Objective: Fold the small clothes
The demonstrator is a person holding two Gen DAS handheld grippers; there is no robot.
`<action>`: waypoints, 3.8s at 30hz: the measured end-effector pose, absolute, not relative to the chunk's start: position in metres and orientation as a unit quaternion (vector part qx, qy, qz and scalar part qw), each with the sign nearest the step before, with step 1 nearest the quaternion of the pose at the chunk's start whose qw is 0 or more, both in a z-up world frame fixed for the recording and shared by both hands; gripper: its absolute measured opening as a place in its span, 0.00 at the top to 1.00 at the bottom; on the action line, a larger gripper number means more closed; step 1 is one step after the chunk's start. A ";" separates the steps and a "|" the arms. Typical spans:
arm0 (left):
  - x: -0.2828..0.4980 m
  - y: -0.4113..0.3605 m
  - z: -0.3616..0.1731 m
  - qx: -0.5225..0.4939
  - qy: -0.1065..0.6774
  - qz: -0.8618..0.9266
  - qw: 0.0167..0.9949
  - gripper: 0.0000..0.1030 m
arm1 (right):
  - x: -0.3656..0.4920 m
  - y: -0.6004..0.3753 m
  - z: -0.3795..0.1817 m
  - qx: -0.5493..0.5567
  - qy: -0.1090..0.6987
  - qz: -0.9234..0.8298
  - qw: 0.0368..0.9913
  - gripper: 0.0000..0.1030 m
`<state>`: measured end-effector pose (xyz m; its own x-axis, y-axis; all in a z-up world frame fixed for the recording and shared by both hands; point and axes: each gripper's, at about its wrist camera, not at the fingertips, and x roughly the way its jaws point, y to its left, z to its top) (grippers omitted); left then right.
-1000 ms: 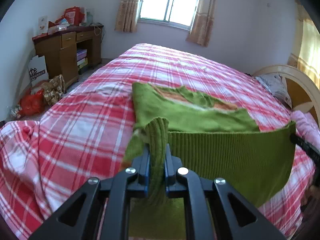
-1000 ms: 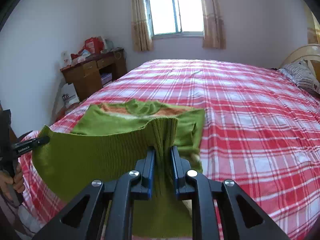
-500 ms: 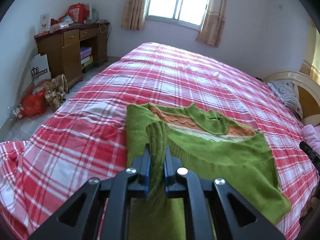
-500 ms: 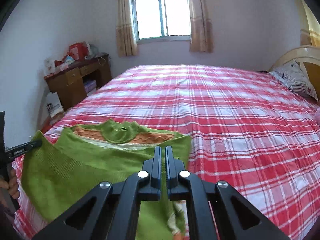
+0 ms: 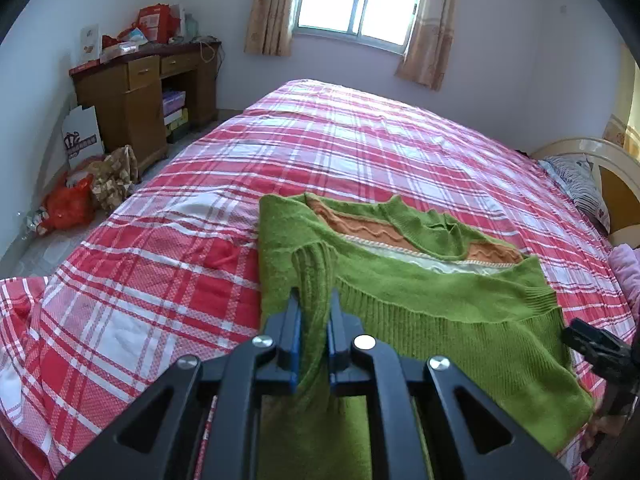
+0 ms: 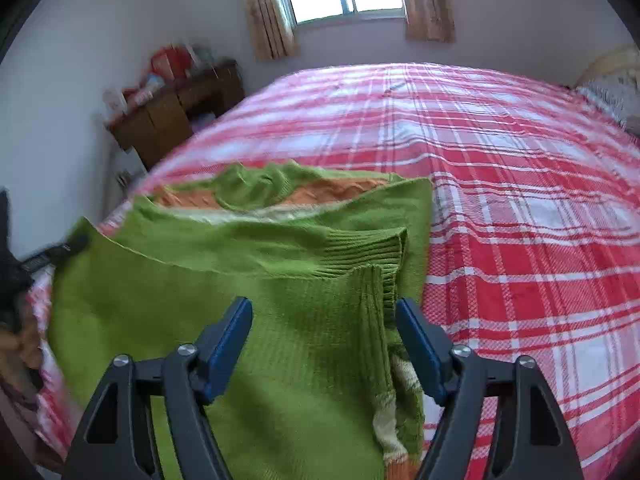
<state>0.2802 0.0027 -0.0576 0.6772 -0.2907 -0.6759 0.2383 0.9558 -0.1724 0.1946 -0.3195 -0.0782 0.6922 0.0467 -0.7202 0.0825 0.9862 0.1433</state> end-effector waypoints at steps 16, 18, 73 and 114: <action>0.276 0.005 -0.063 -0.039 0.380 -0.141 0.913 0.90 | 0.209 -0.303 -0.104 -0.019 0.452 -0.050 0.891 0.86; 0.275 0.005 -0.065 -0.040 0.383 -0.138 0.912 0.90 | 0.207 -0.300 -0.101 -0.030 0.449 -0.047 0.892 0.90; 0.279 -0.006 -0.072 0.057 0.369 0.024 0.927 0.24 | 0.187 -0.293 -0.054 0.066 0.321 -0.094 0.940 0.47; 0.190 0.030 -0.117 -0.135 0.430 -0.016 0.893 0.01 | 0.171 -0.181 -0.118 0.027 0.383 0.015 0.923 0.73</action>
<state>0.1897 0.0300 -0.1169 0.6304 -0.1452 -0.7626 -0.0874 0.9628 -0.2556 0.1707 -0.1807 -0.1175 0.7066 0.0487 -0.7059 -0.0077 0.9981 0.0611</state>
